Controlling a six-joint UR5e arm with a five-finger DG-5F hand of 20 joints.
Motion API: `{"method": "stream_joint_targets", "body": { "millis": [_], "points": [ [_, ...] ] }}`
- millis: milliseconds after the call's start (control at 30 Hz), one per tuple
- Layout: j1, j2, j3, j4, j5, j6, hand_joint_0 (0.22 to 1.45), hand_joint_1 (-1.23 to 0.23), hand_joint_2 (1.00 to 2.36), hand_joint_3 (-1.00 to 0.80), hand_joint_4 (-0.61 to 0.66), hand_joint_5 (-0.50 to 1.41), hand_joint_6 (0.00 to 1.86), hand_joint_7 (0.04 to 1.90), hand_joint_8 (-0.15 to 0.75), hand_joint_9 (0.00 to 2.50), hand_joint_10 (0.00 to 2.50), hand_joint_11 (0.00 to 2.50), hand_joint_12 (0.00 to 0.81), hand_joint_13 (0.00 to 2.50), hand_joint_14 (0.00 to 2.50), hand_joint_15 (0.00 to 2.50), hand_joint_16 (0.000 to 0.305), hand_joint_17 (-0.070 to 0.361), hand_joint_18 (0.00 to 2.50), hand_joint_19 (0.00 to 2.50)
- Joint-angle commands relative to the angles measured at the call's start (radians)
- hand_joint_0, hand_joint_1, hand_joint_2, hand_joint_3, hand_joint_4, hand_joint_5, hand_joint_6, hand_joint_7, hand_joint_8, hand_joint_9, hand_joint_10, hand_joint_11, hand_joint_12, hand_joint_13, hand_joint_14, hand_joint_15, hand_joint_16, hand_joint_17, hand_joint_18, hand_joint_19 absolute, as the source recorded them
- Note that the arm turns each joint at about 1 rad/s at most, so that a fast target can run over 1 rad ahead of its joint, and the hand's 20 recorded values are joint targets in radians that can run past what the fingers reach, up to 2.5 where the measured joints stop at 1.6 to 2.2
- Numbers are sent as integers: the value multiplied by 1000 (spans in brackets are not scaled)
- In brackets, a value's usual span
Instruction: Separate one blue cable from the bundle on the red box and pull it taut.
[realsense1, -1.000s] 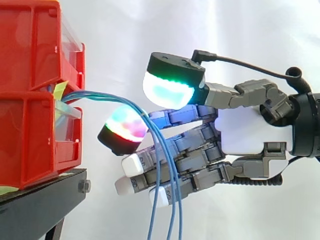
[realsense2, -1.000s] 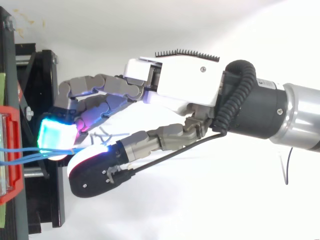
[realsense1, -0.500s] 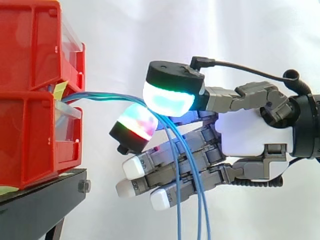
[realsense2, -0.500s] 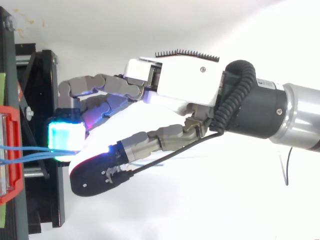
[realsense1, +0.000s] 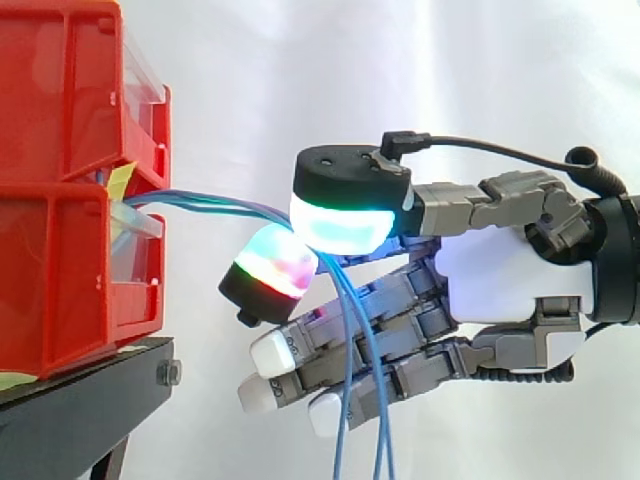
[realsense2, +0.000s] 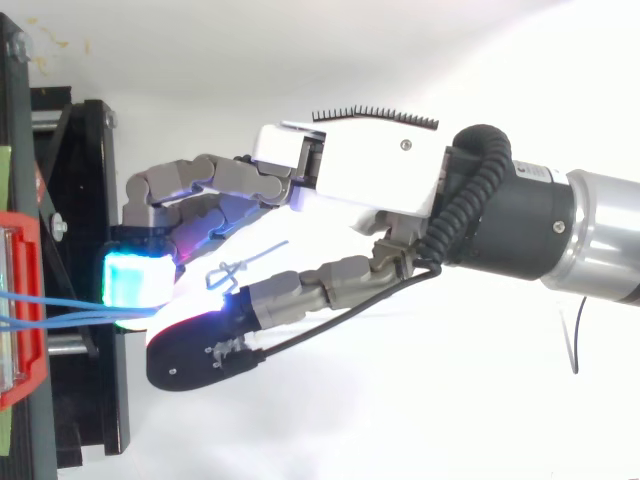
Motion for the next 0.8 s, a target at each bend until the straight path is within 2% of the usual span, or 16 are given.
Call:
{"method": "stream_joint_targets", "body": {
  "millis": [0, 300, 600, 767],
  "points": [
    [1, 0, 0, -2, -1, 0, 643, -824, 1024, -15, 186, -127, 671, 1267, 310, 631, 9, 360, 340, 361, 5, 152, 48, 107, 556, 448],
    [1, 0, 0, -2, -1, 2, 677, -848, 1022, -44, 198, -161, 754, 1160, 311, 614, 9, 367, 346, 367, 6, 159, 48, 107, 556, 440],
    [-1, 0, 0, -4, -1, 2, 615, -807, 1009, -375, 222, -166, 750, 1120, 318, 634, 9, 362, 360, 409, 6, 181, 48, 109, 566, 471],
    [1, 0, 0, -4, -2, 2, 616, -768, 1004, -448, 229, -154, 743, 1158, 325, 668, 10, 374, 363, 431, 5, 188, 49, 110, 579, 470]
  ]
}}
